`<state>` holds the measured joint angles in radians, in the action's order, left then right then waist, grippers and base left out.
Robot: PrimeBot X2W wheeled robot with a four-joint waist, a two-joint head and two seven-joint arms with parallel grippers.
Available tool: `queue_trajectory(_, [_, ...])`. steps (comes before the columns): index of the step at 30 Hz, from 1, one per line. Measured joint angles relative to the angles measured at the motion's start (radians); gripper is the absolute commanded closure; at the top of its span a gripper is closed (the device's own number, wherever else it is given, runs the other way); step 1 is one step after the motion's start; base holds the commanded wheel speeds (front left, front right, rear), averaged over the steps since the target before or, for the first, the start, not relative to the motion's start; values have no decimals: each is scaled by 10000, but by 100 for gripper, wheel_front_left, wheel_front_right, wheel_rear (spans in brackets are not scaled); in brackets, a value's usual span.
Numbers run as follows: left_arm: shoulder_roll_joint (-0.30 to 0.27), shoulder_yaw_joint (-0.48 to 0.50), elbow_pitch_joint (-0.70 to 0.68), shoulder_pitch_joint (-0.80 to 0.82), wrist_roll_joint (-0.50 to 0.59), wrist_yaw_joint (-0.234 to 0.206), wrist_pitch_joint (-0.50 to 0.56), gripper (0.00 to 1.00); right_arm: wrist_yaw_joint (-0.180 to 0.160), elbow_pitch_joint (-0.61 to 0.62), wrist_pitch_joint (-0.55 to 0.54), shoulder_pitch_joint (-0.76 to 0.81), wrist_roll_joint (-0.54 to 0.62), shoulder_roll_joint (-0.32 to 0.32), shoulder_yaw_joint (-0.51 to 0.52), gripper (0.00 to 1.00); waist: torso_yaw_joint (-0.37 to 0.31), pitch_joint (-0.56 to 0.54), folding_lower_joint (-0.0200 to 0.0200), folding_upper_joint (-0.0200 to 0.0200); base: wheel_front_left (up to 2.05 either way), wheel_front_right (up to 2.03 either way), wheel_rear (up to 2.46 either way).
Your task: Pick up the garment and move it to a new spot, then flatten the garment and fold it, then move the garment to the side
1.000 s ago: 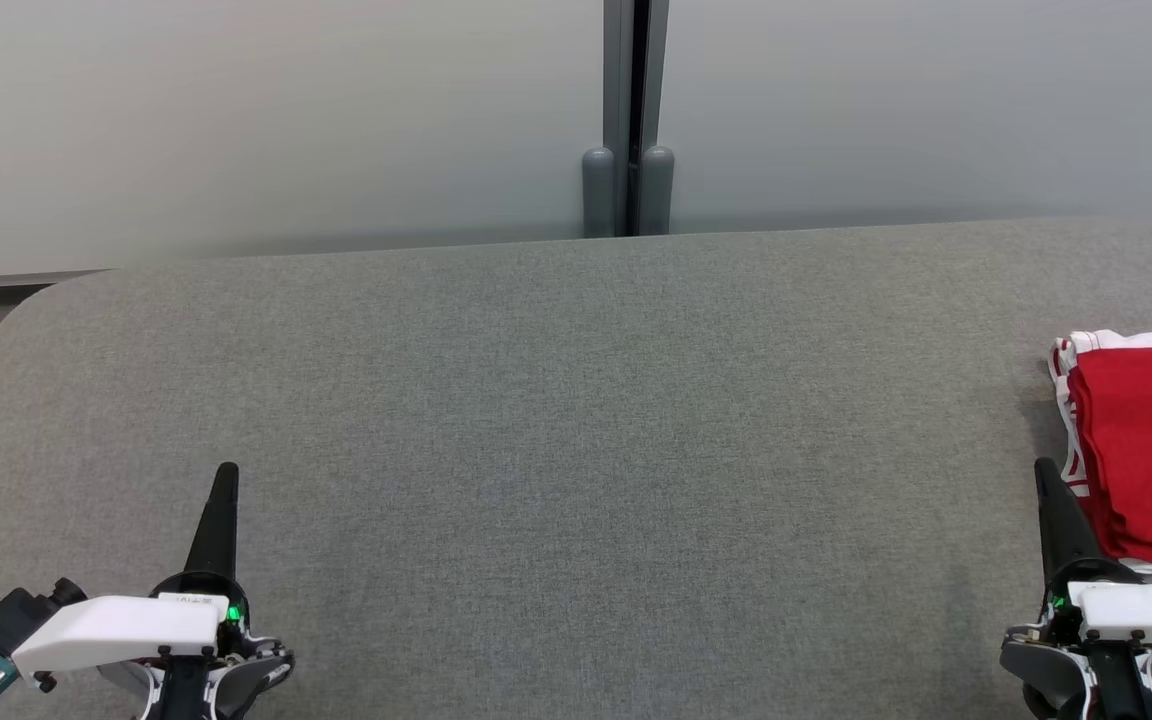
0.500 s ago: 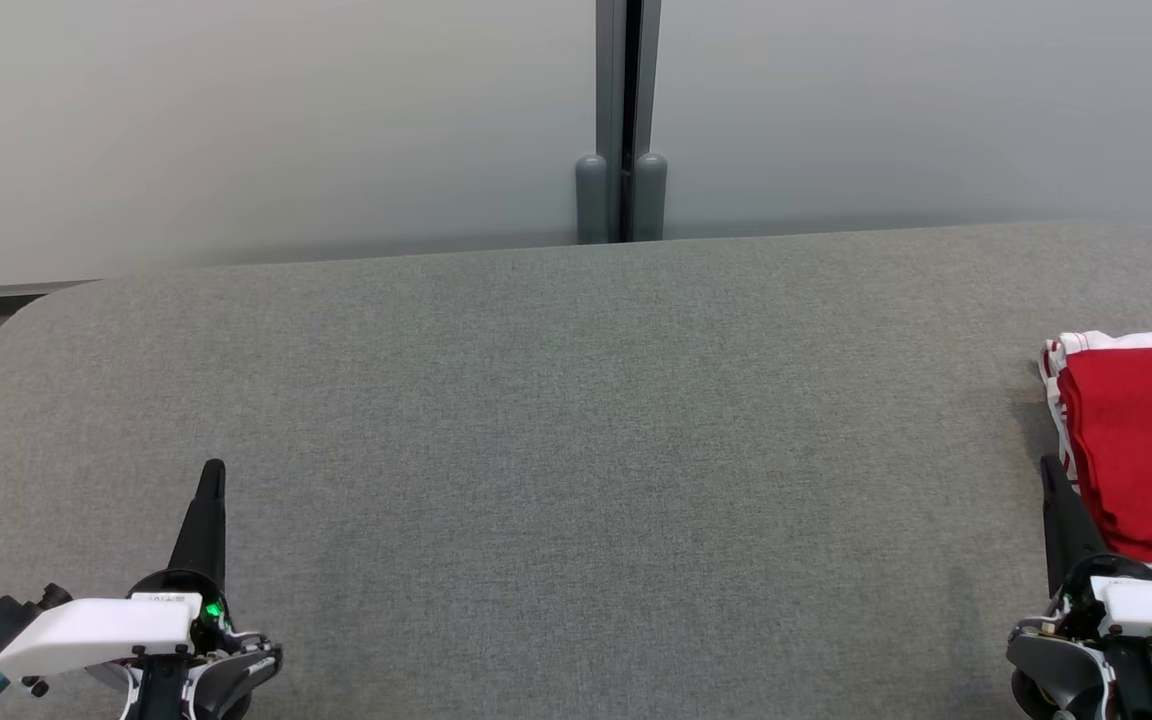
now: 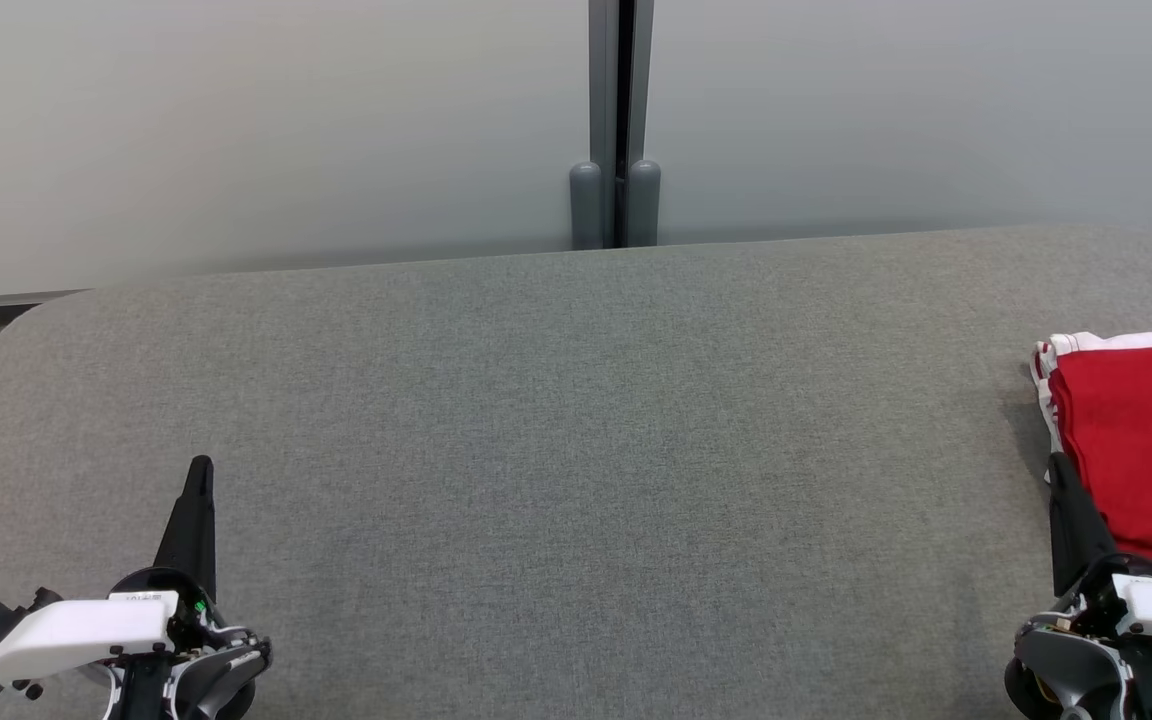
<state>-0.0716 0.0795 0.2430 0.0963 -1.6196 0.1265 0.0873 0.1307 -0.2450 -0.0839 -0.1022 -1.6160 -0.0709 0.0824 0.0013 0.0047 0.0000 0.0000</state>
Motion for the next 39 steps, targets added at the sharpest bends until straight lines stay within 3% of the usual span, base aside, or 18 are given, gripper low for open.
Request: queue_trajectory(39, [98,153,8,18,-98,31,136,100,0,0,-144,-6,-151,84,127,100,-14,-16,0,0,0,0,0])
